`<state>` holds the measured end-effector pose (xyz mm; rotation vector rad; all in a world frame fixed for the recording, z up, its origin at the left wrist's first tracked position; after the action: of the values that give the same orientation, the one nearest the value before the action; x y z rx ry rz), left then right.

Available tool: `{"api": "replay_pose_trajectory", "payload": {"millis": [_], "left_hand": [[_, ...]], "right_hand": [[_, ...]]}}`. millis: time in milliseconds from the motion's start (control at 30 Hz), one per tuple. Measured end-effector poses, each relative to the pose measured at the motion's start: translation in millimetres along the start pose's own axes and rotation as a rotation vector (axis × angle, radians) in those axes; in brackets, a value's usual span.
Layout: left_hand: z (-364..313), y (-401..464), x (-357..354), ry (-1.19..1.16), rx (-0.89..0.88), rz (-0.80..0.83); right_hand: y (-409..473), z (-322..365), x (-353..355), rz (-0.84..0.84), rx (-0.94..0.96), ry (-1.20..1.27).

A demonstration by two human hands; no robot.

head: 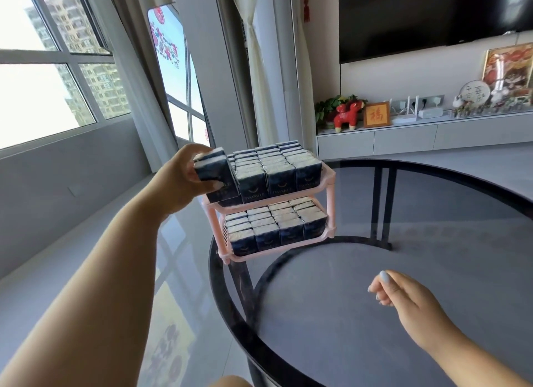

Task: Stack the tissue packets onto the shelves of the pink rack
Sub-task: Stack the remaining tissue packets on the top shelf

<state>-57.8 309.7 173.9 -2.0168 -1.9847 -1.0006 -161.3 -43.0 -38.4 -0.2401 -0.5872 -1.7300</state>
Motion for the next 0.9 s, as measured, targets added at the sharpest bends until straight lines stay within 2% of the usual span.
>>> {"api": "replay_pose_trajectory", "payload": {"millis": [300,667,900], "left_hand": [[13.7,16.7,-6.9,0.090,0.018,-0.010],[29.8,19.5,-20.8,0.305,-0.070,-0.180],[31.7,16.2,-28.9,0.387,-0.084,-0.188]], "right_hand": [[0.7,-0.5,0.3,0.009,-0.012,-0.001],[1.7,-1.1,-0.5,0.014,-0.005,-0.023],[2.1,-4.5,-1.4,0.015,-0.002,-0.036]]}}
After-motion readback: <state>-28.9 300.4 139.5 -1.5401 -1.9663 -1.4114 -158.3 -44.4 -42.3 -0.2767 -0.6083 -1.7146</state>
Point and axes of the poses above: each hand's wrist, its own y-axis towards the middle knuckle, its own x-axis out of the back of the hand, z = x × y, the point moved 2 cm from there along y, towards the middle knuckle, and after that the axes turned 7 degrees about -y, right-handed, at the moved point
